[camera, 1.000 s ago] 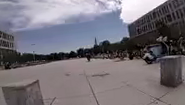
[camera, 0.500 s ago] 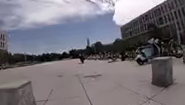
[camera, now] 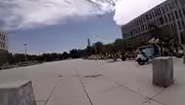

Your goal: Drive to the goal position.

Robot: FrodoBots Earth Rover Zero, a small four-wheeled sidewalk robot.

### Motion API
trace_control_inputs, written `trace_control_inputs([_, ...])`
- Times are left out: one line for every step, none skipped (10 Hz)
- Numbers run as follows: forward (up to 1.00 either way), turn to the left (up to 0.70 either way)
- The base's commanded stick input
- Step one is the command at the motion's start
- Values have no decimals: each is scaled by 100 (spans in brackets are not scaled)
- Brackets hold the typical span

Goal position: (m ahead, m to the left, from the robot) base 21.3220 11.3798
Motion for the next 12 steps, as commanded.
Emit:
trace_control_inputs([0,0])
trace_control_inputs([0,0])
trace_control_inputs([21,0])
trace_control_inputs([68,0])
trace_control_inputs([70,0])
trace_control_inputs([70,0])
trace_control_inputs([70,0])
trace_control_inputs([70,0])
trace_control_inputs([70,0])
trace_control_inputs([70,0])
trace_control_inputs([70,0])
trace_control_inputs([70,0])
